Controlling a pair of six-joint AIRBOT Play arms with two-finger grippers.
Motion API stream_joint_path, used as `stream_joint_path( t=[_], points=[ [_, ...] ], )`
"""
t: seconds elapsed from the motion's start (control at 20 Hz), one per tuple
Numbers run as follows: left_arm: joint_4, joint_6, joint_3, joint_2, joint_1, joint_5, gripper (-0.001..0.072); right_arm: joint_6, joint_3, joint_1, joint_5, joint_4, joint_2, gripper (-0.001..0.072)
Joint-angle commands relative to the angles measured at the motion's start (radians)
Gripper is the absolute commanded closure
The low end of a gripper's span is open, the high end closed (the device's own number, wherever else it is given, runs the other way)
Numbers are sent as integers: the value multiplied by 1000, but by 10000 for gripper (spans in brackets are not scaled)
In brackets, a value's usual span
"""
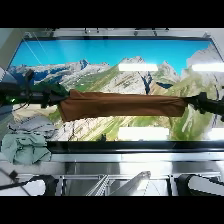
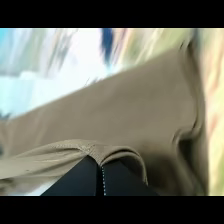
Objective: Fold the shirts.
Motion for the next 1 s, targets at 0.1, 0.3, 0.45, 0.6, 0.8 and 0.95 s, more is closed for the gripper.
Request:
stream_joint_path(
  t=[0.1,0.3,0.45,0.6,0.8,0.95],
  points=[
    [25,0,268,-317,-105,-18,683,-180,1,76,-190,98,-116,698],
    [55,-6,338,-436,-116,12,696,-253,1,79,-201,102,-158,697],
    [59,-5,349,-464,-116,5,697,-255,1,79,-217,102,-167,697],
    [57,-5,349,-443,-115,12,478,-260,1,79,-209,102,-167,685],
    [56,-5,349,-393,-115,54,413,-237,4,76,-157,88,-148,388],
    [56,-6,349,-340,-97,83,413,-143,58,59,-66,-76,-82,213]
  ],
)
